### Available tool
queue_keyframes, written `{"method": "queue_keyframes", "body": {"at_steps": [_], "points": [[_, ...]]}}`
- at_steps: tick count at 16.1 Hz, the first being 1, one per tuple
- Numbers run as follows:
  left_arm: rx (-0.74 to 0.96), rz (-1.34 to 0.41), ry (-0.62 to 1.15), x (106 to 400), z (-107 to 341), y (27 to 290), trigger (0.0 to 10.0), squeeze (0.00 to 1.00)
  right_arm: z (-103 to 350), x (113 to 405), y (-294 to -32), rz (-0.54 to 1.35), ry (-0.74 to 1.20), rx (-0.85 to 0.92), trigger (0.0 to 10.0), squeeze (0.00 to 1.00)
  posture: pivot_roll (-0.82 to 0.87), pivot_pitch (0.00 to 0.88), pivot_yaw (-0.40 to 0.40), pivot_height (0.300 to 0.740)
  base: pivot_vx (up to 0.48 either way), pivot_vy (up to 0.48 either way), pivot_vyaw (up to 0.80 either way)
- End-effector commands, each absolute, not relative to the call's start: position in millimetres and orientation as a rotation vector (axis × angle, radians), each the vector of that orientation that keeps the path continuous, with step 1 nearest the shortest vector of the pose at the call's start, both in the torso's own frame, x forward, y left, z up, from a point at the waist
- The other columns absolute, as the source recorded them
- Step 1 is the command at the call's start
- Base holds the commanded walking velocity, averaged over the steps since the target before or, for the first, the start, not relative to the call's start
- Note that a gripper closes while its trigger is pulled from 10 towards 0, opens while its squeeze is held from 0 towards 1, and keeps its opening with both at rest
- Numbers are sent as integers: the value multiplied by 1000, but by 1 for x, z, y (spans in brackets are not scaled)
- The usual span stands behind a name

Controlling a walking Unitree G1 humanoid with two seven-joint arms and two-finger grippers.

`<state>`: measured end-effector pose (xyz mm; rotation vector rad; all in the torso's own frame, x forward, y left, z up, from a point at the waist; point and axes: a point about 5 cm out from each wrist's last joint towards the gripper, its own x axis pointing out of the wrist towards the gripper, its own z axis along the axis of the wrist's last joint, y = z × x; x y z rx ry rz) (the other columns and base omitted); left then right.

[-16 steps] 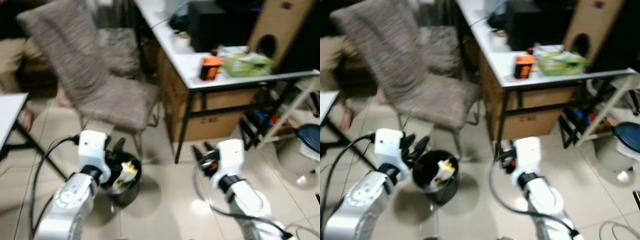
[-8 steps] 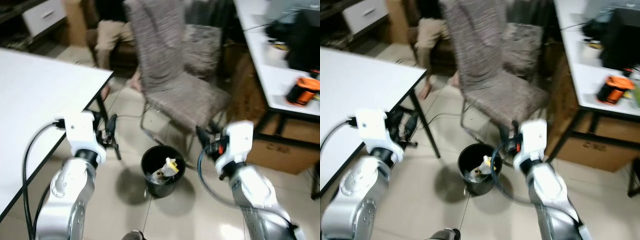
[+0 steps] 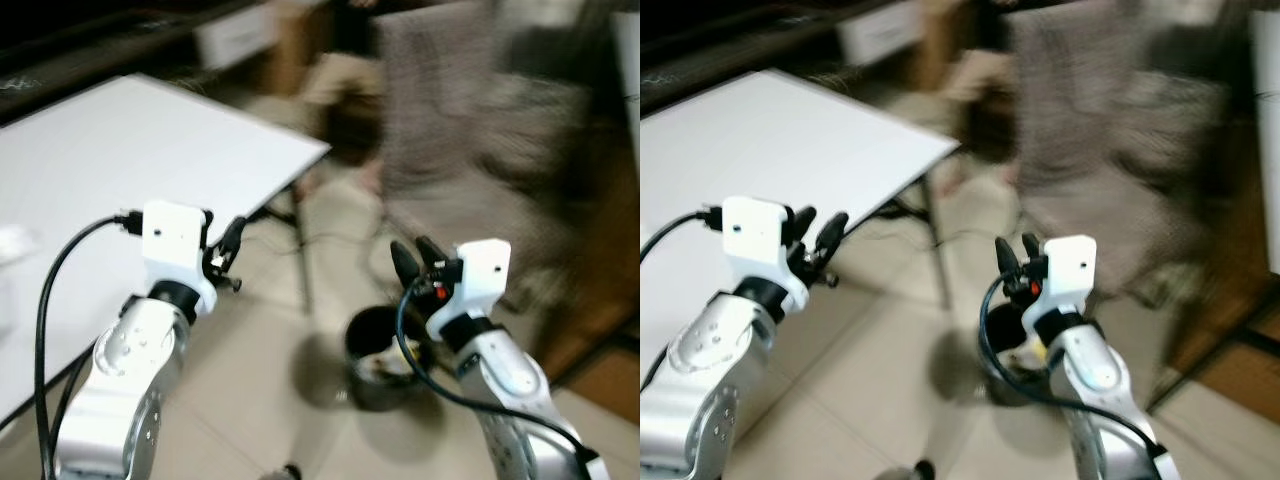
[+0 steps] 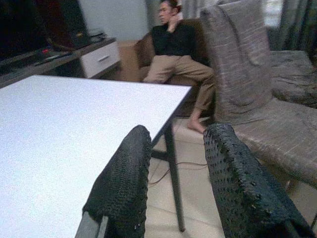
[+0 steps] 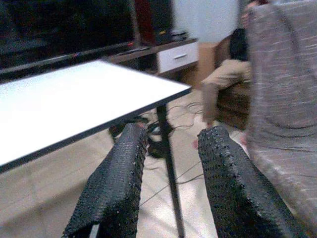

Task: Picking trash to rubbish bin

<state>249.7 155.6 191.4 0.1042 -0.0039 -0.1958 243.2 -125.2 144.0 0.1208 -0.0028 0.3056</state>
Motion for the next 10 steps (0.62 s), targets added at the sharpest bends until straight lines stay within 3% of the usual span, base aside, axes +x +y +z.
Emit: {"method": "queue_keyframes", "body": {"at_steps": [1, 10], "points": [[137, -209, 8, 251, 192, 156, 10000, 0, 146, 241, -122, 320, -4, 114, 10000, 0, -40, 40, 21, 740, 0, 0, 800], [155, -147, 106, 244, 157, 163, 10000, 0, 125, 235, -117, 401, 67, 70, 10000, 0, -37, 34, 2, 740, 0, 0, 800]]}}
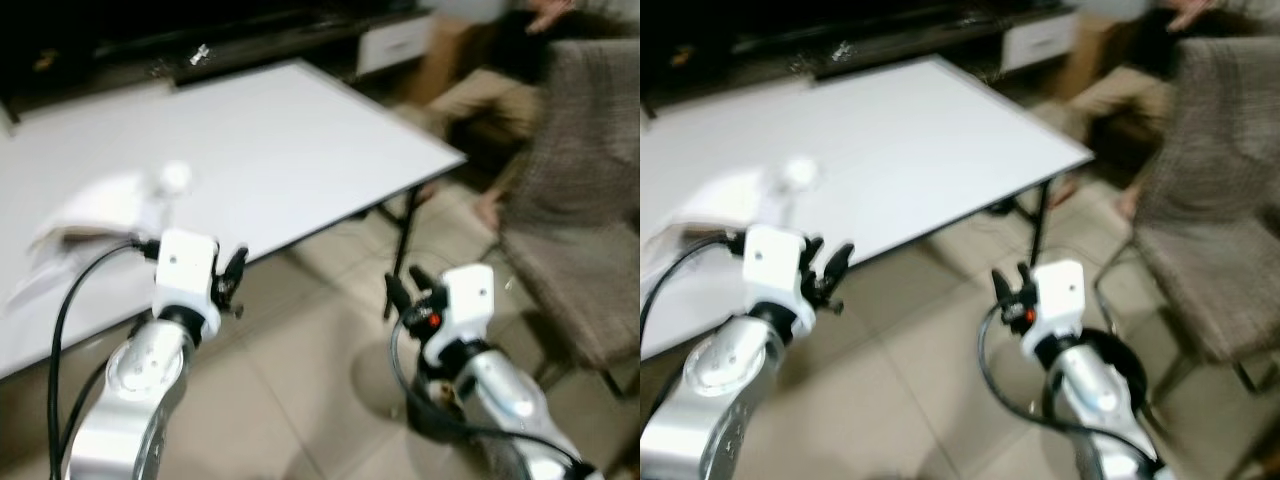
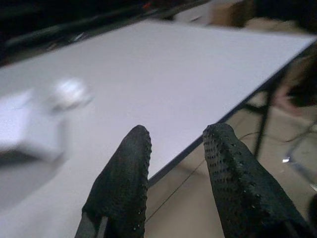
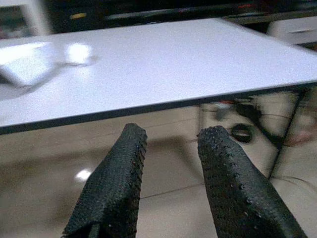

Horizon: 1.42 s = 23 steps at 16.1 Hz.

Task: Picking trash to rubbish bin

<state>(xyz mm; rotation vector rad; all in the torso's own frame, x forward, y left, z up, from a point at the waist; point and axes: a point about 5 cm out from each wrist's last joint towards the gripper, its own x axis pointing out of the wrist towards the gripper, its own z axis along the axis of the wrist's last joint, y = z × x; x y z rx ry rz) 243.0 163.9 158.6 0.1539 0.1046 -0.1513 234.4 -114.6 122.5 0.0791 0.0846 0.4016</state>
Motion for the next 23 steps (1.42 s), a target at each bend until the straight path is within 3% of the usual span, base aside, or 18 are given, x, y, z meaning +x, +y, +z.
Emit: {"method": "queue_keyframes", "body": {"at_steps": [1, 7, 23], "points": [[154, -140, 111, 242, 156, 165, 10000, 0, 125, 234, -116, 412, 67, 78, 10000, 0, -33, 36, -2, 740, 0, 0, 800], [169, -141, 118, 236, 153, 166, 10000, 0, 116, 231, -118, 407, 83, 106, 10000, 0, -27, 36, -1, 740, 0, 94, 800], [201, -162, 99, 251, 155, 169, 10000, 0, 107, 230, -122, 330, 97, 164, 10000, 0, -26, 31, 20, 740, 0, 339, 0]]}}
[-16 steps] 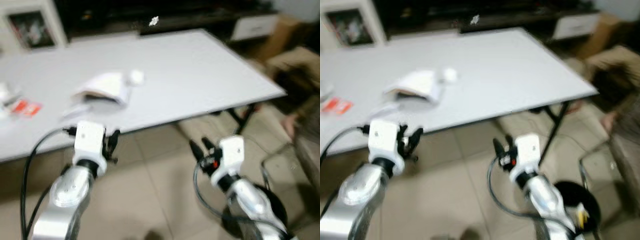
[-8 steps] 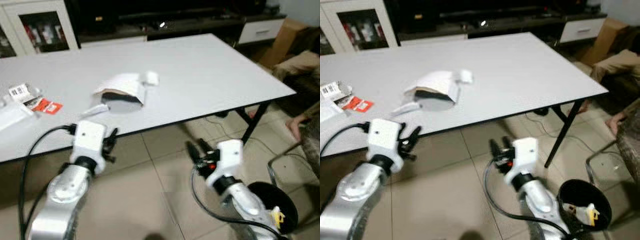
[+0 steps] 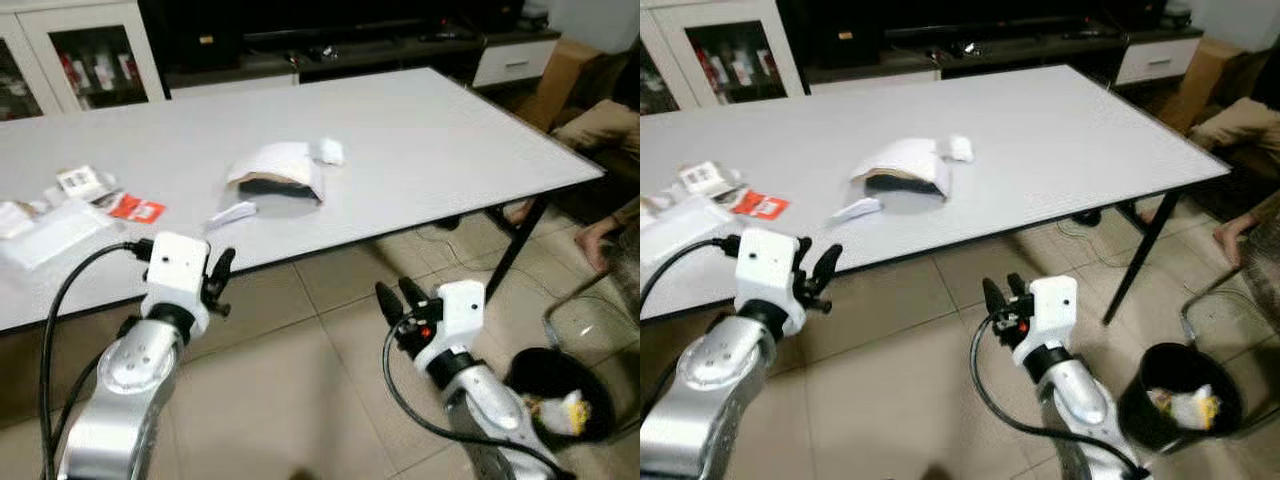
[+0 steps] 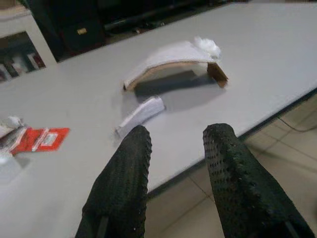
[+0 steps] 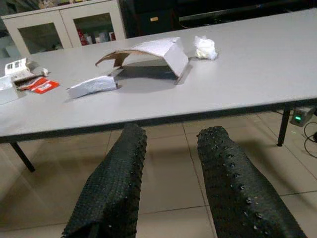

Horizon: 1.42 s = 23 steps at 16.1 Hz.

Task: Picking trash to rubbish bin

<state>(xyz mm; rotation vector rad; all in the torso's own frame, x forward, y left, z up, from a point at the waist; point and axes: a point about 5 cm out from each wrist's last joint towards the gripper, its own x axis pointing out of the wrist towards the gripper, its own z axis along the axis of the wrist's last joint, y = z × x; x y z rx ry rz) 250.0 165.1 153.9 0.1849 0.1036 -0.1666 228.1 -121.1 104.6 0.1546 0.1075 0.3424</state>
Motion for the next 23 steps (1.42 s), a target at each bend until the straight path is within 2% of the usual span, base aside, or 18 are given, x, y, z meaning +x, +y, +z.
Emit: {"method": "queue_keyframes", "body": {"at_steps": [1, 23], "points": [[201, -161, 98, 252, 155, 169, 10000, 0, 106, 230, -122, 328, 97, 164, 10000, 0, -27, 30, 19, 740, 0, 341, 0], [208, -145, 80, 256, 157, 172, 10000, 0, 110, 238, -123, 341, 78, 149, 10000, 0, -24, 12, 4, 740, 0, 352, 0]]}}
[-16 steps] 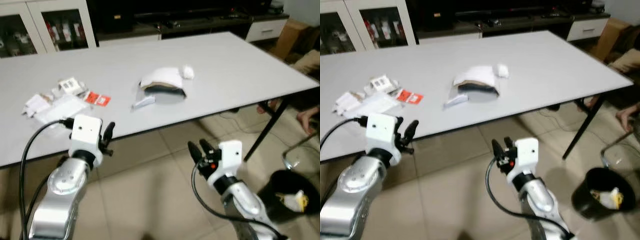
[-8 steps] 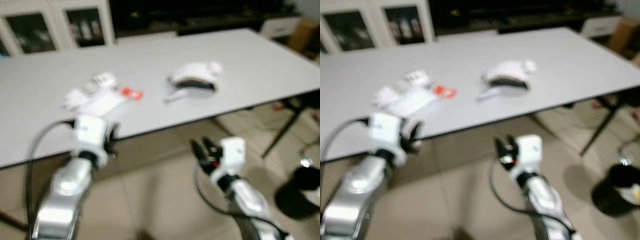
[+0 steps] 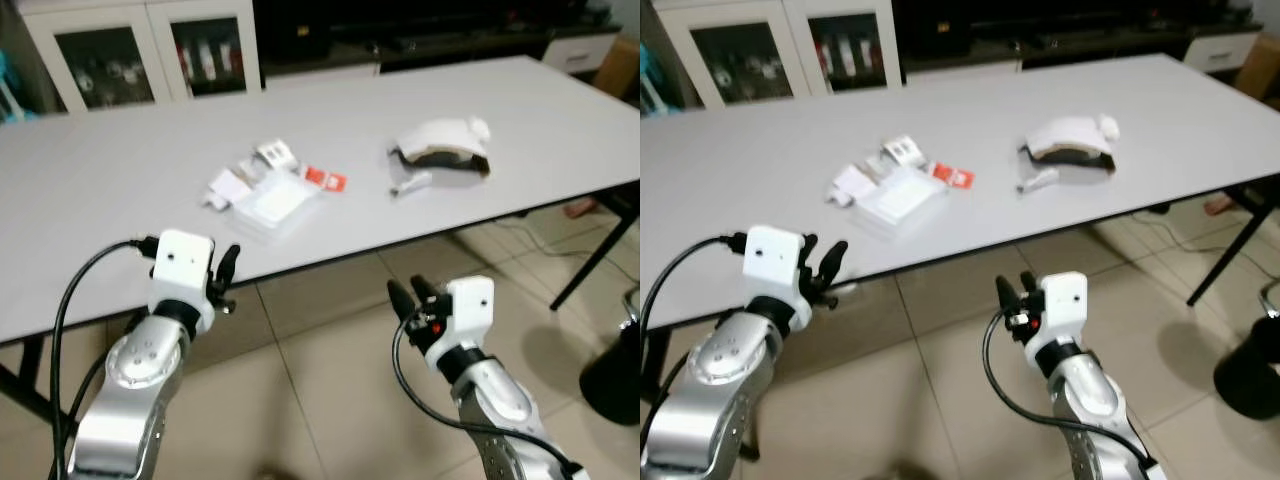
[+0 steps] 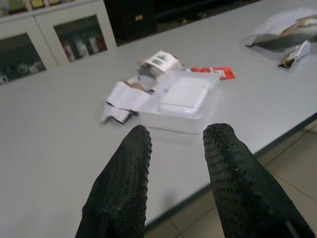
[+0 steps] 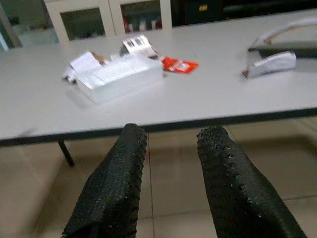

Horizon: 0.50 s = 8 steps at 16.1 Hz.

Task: Picking trash to rubbish bin

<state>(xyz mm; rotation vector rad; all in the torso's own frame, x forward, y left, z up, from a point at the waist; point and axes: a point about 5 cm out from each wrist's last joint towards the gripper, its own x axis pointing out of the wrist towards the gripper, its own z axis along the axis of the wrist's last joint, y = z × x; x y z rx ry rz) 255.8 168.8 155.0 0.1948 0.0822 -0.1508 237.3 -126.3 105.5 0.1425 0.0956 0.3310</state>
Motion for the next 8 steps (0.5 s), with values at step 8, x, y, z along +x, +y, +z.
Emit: {"method": "queue_keyframes", "body": {"at_steps": [8], "points": [[205, -133, 78, 256, 156, 173, 10000, 0, 112, 242, -124, 347, 70, 141, 10000, 0, -23, 9, -8, 740, 0, 358, 0]]}}
